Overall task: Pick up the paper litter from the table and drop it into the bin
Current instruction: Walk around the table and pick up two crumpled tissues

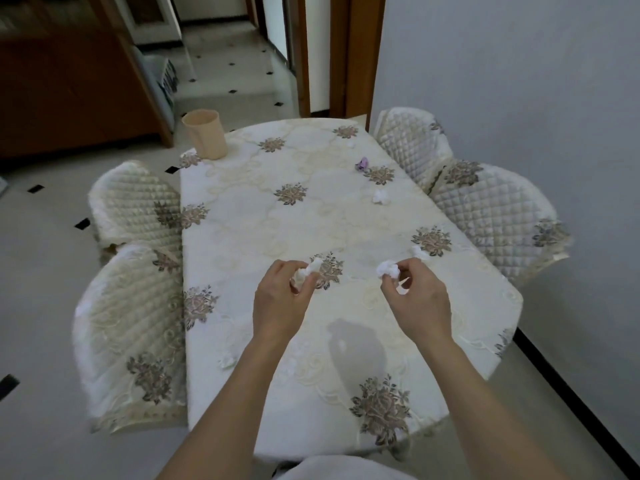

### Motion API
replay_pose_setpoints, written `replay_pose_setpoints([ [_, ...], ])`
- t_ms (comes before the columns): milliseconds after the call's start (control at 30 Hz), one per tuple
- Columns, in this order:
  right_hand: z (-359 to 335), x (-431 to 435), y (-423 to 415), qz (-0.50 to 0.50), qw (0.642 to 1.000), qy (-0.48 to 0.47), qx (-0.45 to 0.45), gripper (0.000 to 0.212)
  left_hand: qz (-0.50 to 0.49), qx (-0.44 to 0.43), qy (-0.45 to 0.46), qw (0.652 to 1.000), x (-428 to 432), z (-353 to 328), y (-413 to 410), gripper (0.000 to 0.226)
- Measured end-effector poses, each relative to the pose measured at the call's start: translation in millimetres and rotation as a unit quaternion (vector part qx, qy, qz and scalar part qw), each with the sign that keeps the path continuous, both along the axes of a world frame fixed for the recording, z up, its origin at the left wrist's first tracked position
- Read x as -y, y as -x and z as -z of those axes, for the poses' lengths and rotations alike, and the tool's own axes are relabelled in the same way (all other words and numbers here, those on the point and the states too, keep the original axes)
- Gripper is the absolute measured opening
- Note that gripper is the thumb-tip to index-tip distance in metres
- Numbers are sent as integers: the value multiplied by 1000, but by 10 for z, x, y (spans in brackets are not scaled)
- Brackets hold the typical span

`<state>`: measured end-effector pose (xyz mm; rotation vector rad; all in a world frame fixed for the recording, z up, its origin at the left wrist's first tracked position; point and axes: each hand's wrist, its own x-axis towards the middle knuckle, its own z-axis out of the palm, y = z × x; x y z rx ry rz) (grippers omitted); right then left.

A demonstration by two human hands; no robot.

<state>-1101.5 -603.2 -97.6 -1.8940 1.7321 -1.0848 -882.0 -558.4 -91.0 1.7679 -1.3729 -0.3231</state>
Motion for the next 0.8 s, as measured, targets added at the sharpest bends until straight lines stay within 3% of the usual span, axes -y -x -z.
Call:
replay_pose_setpoints([
  [333, 64, -153, -867, -143, 988, -30, 41, 10, -127, 28, -4, 992, -800, -63, -612, 16],
  [600, 123, -693, -2144, -303, 950, -61, 32, 10, -313, 34, 1, 949, -1932, -18, -1432, 15],
  [800, 121, -1177, -3106, -389, 919, -57, 9, 9, -394, 33, 0, 918, -2668, 104, -2126, 12],
])
